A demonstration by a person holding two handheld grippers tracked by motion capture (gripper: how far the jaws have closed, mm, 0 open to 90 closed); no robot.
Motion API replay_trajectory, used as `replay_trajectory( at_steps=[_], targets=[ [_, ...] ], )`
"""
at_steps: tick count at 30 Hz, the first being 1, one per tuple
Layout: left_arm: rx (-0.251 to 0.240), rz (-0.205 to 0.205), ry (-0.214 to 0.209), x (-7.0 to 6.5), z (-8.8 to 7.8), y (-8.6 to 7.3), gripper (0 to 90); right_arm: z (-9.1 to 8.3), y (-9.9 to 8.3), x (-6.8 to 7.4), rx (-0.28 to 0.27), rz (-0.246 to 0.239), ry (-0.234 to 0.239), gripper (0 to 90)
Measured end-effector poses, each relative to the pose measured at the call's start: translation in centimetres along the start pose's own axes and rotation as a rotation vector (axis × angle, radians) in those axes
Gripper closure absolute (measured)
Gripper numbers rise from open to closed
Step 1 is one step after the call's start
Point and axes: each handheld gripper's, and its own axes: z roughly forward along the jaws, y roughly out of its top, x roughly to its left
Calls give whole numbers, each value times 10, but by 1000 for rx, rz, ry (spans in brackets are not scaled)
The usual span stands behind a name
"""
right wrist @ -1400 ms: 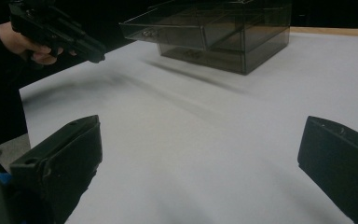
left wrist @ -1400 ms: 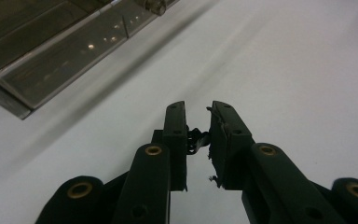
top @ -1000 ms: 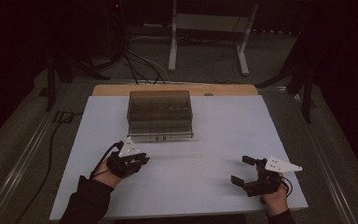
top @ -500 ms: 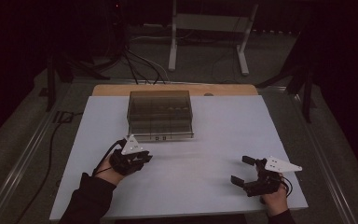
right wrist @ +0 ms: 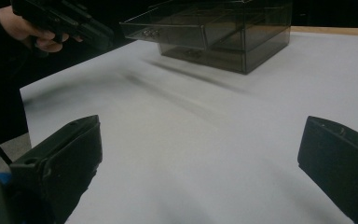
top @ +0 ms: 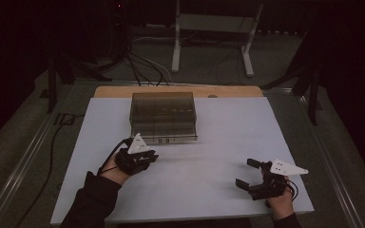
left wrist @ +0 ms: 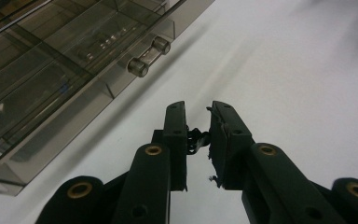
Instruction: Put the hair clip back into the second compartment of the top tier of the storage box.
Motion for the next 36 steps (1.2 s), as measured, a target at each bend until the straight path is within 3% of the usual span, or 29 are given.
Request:
replay_trajectory(
  at_steps=[21, 31, 36],
  targets=[
    [-22, 3, 19, 4, 5, 20, 782, 0, 0, 0, 1, 0, -1, 0],
    [-7, 15, 44, 8, 12, 28, 782, 0, 0, 0, 0, 1, -1, 0],
    [-26, 5, 41, 9, 13, 34, 782, 0, 0, 0, 0, 1, -1, 0]
  ],
)
